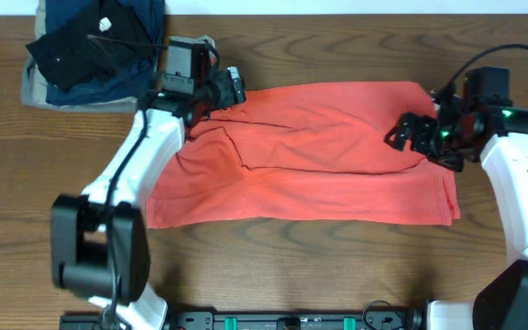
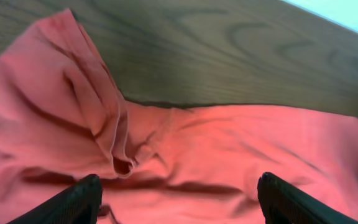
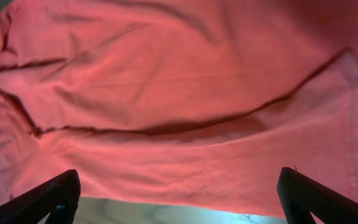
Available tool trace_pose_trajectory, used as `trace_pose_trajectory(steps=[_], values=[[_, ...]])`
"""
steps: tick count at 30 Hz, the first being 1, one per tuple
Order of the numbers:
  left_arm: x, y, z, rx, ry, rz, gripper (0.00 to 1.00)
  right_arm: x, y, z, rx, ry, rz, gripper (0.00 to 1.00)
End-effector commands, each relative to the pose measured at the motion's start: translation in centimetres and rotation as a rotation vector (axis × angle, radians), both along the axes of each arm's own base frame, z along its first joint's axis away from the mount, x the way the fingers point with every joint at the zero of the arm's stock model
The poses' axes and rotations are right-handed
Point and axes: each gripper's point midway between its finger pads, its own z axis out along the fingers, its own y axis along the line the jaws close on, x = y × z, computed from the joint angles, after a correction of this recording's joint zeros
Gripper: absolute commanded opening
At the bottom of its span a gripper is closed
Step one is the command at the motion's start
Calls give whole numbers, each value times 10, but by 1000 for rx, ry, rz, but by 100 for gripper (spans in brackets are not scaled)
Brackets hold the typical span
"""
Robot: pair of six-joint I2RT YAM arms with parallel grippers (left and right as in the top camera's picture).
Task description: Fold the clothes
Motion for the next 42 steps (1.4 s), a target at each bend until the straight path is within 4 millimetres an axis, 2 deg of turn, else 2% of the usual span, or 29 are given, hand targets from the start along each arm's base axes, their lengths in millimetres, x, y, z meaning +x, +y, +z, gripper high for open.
trace_pose_trajectory(steps=[1,8,16,19,22,28,36,42], values=[[3,-1,-29,14,47,-8,80,1,9,1,-11,-5,38,99],[3,-1,-65,-3,132,35,77,-1,16,0,-22,10,35,99],[1,-2,-82,-2,166,43,77,-3,16,-1,-20,21,32,99],[2,-2,-85,-2,166,43,76,-3,16,-1,-20,22,32,99],[5,-3,-84,-5,154,43,65,-4,16,-1,-21,26,32,99],[9,-4,-82,-10,133,42,50,-5,16,-2,-20,29,32,99],[9,-3,-87,-7,144,43,52,-6,16,-2,-20,33,32,99],[10,9,-94,32,157,112,54,-7,16,-2,-20,36,32,99]])
